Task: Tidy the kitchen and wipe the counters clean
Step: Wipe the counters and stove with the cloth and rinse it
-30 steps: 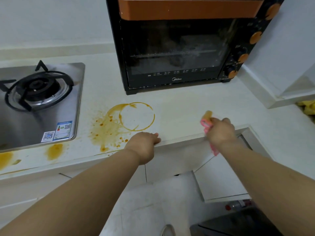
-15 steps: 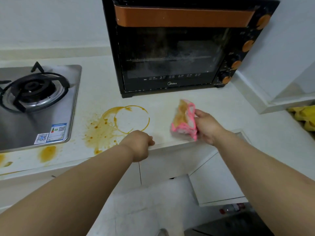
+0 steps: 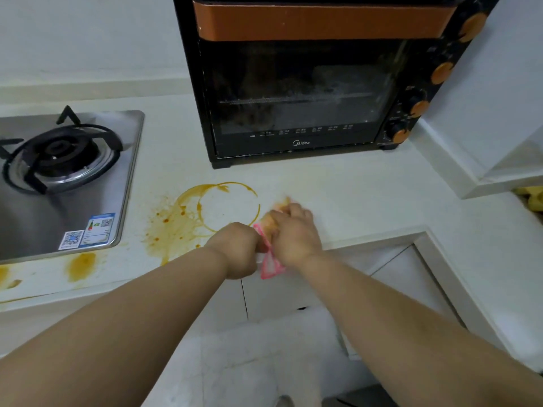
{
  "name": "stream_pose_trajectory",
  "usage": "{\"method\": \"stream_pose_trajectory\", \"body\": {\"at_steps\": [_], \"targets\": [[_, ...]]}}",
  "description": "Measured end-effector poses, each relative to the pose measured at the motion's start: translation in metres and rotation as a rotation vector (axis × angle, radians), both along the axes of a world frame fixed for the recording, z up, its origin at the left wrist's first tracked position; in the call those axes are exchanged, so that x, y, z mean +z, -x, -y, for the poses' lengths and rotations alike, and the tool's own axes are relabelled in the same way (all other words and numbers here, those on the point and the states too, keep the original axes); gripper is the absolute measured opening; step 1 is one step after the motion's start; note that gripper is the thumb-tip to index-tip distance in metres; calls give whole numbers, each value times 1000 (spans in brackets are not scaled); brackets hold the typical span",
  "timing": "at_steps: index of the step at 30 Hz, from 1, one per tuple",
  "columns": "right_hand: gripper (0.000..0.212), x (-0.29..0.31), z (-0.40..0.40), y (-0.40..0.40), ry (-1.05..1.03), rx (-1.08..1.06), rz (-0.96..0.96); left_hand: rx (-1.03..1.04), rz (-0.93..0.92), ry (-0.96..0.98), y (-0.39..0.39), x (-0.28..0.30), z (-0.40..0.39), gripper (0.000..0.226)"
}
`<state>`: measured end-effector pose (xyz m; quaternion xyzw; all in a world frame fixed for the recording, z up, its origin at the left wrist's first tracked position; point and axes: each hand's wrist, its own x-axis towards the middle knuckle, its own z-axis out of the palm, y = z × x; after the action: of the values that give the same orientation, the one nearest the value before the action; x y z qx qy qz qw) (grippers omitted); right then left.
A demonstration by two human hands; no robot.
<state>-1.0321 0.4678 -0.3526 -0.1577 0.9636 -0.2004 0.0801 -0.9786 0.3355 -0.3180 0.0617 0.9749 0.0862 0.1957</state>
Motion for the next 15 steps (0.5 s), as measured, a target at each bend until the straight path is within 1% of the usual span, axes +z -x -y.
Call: {"method": "stream_pose_trajectory", "body": {"at_steps": [1,2,3,4,6,8,10,11,12,13,14,15], "targets": [[37,-2,3,-13,0,101,-25,-22,-3,27,1,1,-2,38],[36,-5,-1,-18,-5,139,-62,-33,-2,39,1,2,-2,39],[33,-9,-14,-14,1,129,-90,-31,-2,37,0,1,-3,41],[28,-7,-34,-6,15,54,-104,-22,-4,24,0,1,-3,44],[21,4,-86,16,36,-162,-85,-15,0,6,0,0,-3,48],[25,17,-143,40,-82,-346,-128,-12,12,1,1,0,-4,49],[34,24,-165,59,-98,-574,-32,0,2,-10,1,-1,-1,49],[36,22,-156,64,-112,-630,27,8,4,-14,1,-1,0,48],[34,21,-136,64,-158,-571,30,11,7,-16,2,0,0,47],[30,16,-108,62,-150,-456,-20,7,5,-8,4,0,1,46],[28,9,-76,56,-95,-329,-70,4,4,2,5,1,2,45],[30,1,-46,48,-61,-185,-74,3,12,6,6,1,1,45]]}}
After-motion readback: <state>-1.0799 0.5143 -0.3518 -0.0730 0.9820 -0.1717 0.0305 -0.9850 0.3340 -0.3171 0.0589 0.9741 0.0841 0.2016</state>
